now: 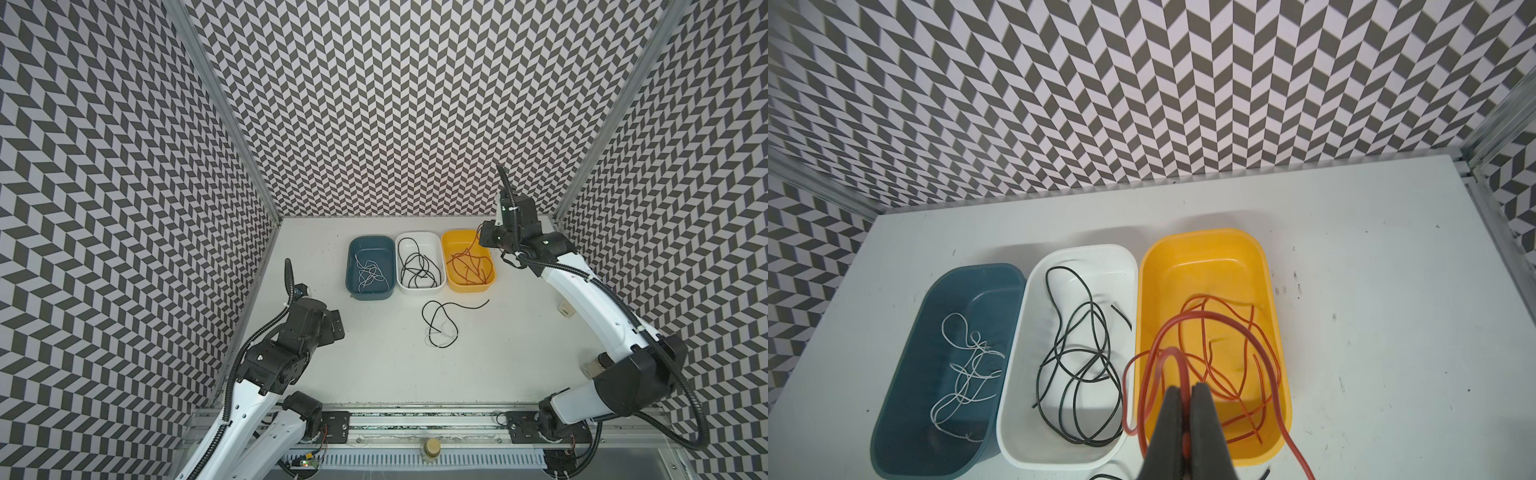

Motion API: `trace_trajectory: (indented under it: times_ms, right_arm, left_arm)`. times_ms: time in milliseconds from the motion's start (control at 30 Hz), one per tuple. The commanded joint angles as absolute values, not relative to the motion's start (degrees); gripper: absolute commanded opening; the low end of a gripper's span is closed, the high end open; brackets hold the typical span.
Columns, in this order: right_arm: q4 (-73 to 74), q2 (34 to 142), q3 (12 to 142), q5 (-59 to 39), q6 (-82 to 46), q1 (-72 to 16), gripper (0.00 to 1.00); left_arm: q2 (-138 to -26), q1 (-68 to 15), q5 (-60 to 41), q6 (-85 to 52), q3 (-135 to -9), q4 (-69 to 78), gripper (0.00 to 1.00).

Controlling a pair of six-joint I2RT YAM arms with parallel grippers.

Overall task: Untangle the cables
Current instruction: 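Lift the red wire and carry it over the yellow bin with the right gripper, then lower the red wire into the yellow bin and open the right gripper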

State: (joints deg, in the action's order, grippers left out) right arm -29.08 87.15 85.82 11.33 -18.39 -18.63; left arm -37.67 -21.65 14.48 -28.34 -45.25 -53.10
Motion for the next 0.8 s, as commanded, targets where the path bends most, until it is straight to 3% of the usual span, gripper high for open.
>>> trace_trajectory:
  times_ms: [0,200,767]
  right_arm:
    - [-24.81,87.95,84.18,12.18,-20.11,-18.63,0.0]
    - [-23.89,91.72,81.57,14.06,-21.93,-18.64,0.0]
    - [-27.0,104.93,81.95,7.19,-24.92,-18.55,0.0]
  left_arm:
    - [-37.44,-21.16,14.77,-28.13,-45.35,-52.64,1.0]
    - [-37.56,-21.1,14.59,-28.12,-45.37,-52.56,1.0]
    - [-37.42,-21.04,14.33,-28.07,-45.36,-52.6,1.0]
